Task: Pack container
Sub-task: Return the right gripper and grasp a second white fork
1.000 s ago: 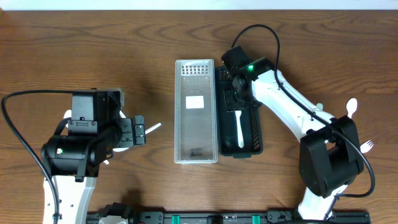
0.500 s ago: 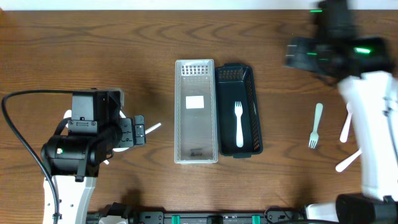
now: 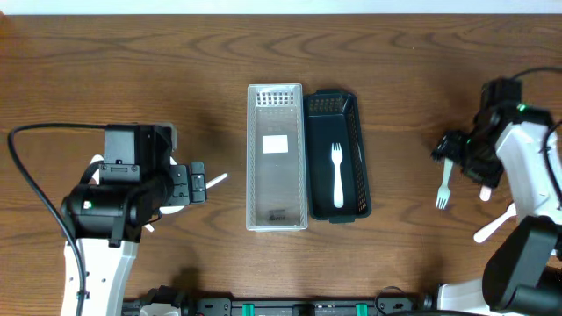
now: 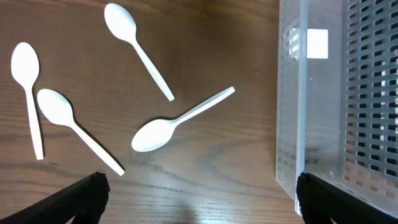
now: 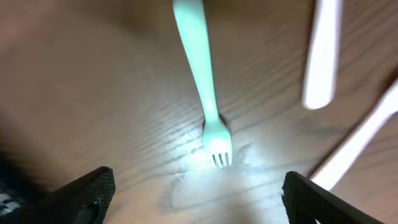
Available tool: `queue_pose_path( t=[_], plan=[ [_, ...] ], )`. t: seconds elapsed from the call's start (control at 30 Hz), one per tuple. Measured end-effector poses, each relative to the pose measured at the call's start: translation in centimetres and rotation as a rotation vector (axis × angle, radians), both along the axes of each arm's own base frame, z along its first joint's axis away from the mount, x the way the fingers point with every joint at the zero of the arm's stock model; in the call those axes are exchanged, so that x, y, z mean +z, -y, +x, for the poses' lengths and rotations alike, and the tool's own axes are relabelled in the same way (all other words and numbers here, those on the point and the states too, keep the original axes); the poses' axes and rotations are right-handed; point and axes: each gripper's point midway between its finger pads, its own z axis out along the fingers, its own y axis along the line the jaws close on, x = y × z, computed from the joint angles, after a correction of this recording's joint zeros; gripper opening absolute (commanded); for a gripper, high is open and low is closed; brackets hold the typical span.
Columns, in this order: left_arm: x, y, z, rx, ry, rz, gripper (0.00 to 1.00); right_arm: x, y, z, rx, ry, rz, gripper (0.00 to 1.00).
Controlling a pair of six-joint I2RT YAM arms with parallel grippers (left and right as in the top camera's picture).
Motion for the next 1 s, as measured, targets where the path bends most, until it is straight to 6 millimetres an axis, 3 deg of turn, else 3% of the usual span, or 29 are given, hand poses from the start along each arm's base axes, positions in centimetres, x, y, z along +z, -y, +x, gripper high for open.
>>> queue_pose_path(
  t=[0.2, 0.5, 0.7, 0.87, 1.0],
  plan=[
    [-0.3, 0.0, 0.1, 0.0, -0.012, 0.001, 0.98, -4.2, -0.6, -1.9, 0.004, -0.024, 0.018, 0.93],
    [-0.3, 0.0, 0.1, 0.0, -0.013, 0.001, 0.98, -7.1, -0.7, -2.1, 0.012, 0.025, 0.008, 0.95],
    [-0.3, 0.0, 0.1, 0.0, -0.013, 0.001, 0.98, -8.3, -0.8, -2.7, 0.025, 0.03, 0.005, 0.95],
    [-0.3, 0.0, 0.1, 0.0, -0.013, 0.001, 0.98, -8.2, -0.7, -2.0, 0.042, 0.058, -0.004, 0.94],
    [-0.3, 0.0, 0.1, 0.0, -0.013, 0.001, 0.98, -8.2, -0.6, -1.8, 0.058, 0.063, -0.006, 0.82]
  ],
)
